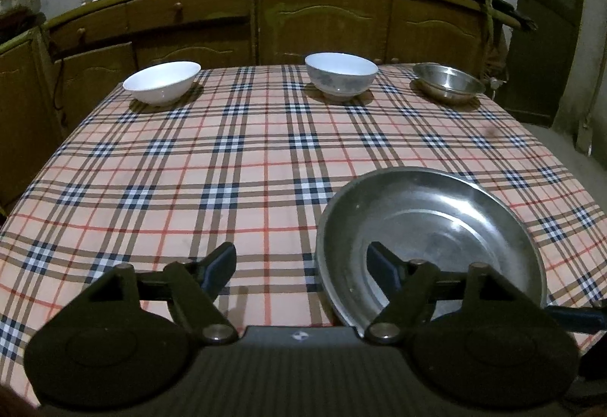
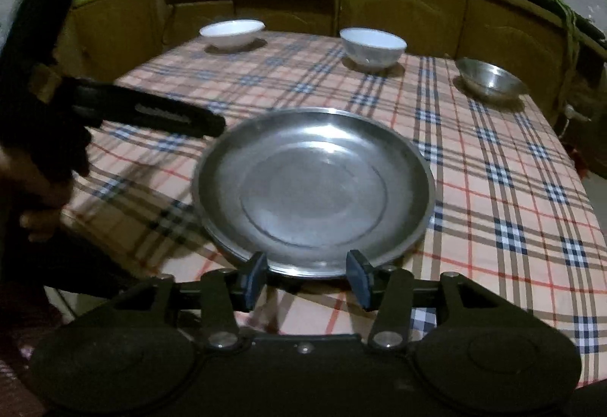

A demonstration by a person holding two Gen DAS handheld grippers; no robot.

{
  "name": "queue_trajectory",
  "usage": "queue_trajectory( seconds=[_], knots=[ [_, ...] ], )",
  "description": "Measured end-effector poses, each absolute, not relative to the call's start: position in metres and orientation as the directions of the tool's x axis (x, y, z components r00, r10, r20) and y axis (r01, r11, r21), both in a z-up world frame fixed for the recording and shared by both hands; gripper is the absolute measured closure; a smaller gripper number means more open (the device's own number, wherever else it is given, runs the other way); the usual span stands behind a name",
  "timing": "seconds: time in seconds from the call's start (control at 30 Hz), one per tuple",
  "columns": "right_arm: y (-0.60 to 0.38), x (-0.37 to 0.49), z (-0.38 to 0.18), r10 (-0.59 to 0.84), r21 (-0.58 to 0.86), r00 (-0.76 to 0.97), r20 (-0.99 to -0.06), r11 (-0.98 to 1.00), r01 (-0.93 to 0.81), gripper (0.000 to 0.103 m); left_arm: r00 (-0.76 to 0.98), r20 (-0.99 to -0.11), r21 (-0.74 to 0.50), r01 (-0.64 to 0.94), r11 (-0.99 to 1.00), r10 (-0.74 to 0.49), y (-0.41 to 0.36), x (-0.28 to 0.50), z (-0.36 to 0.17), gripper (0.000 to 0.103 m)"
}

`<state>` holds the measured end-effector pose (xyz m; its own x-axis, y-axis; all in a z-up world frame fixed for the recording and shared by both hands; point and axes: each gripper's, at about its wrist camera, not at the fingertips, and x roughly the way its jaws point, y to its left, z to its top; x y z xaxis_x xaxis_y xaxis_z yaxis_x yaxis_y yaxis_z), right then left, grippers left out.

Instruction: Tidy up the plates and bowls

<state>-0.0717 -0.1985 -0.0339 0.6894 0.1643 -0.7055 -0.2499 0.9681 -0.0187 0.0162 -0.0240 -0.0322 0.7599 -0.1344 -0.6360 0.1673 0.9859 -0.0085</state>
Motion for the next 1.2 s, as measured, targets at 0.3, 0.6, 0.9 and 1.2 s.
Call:
queue_trajectory(
  seconds=[0.3, 0.6, 0.9, 1.2],
  knots=[
    [-0.214, -0.073, -0.014, 0.146, 0.011, 0.761, -0.632, 0.984, -0.180, 0.025, 0.752, -0.641, -0.028, 0.175, 0.984, -0.152, -0.023, 0.017, -0.034, 0.020],
    [-0.256, -0.045, -0.021, 0.027, 0.050, 0.798, -0.602, 0.999, 0.004, 0.021, 0.735, -0.654, -0.046, 0.197, 0.979, -0.178, -0.028, 0.026, -0.039, 0.017],
    [-0.290, -0.008, -0.052, 0.115, 0.285, 0.697, -0.708, 0.949, 0.133, 0.021, 0.696, -0.694, -0.070, 0.188, 0.980, -0.184, -0.028, 0.048, -0.056, 0.016],
    [-0.287, 0.006, -0.058, 0.139, 0.302, 0.700, -0.701, 0.946, 0.115, 0.020, 0.648, -0.732, -0.059, 0.248, 0.967, -0.211, -0.043, 0.067, -0.073, 0.017]
  ],
)
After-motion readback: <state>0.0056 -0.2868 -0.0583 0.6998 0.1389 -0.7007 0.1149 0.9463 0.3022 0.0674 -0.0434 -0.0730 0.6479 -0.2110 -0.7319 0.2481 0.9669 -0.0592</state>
